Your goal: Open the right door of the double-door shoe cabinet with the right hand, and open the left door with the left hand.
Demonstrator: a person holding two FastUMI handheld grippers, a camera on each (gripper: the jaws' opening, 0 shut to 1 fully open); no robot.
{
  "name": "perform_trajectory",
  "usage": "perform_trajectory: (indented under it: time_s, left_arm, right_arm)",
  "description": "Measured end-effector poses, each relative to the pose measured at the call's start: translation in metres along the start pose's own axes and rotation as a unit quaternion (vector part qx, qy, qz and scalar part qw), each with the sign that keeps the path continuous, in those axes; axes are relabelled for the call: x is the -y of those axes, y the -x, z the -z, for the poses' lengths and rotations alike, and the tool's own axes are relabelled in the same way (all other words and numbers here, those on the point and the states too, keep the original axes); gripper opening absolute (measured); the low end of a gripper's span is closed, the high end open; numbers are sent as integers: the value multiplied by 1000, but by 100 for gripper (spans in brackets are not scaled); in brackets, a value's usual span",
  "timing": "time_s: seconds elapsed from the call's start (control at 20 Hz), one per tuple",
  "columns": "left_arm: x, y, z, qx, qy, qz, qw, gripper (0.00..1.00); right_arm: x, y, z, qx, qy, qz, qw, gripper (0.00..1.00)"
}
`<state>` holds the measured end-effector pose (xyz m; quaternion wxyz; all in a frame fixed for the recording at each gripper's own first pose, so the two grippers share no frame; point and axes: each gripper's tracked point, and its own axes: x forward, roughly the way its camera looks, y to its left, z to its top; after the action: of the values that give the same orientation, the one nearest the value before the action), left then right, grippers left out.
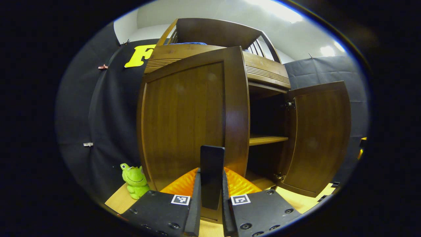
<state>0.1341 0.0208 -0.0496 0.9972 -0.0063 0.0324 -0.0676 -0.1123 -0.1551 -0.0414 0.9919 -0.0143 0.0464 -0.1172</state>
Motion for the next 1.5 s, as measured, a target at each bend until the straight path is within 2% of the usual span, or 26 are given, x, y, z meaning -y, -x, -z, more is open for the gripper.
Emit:
perform_trajectory:
  time_s: [0.3, 0.45, 0.6, 0.85, 1.15, 1.25, 1.5]
  left_arm:
    - [-29, 39, -2, 1, -3, -9, 1000, 30]
    - [-43, 54, -3, 0, -1, -15, 1000, 29]
    - [-58, 67, -2, 0, 0, -26, 1000, 30]
    - [-87, 90, 11, -13, -5, -62, 998, 25]
    - [-117, 110, -5, 12, 0, -114, 993, 26]
    - [-133, 115, -7, 14, -10, -139, 990, 20]
    - [-152, 137, -1, 20, -12, -172, 985, 20]
  right_arm:
    - [-36, 5, -15, 23, 0, -20, 1000, 96]
    - [-32, 1, -17, 30, 1, 3, 1000, 95]
    - [-36, 3, -15, 27, -12, 2, 1000, 95]
    - [-48, -12, -17, 19, -23, -16, 999, 95]
    - [-56, -17, -13, 16, -17, -31, 999, 95]
    - [-56, -17, -13, 15, -15, -31, 999, 95]
    - [-58, -17, -9, 10, -19, -37, 999, 95]
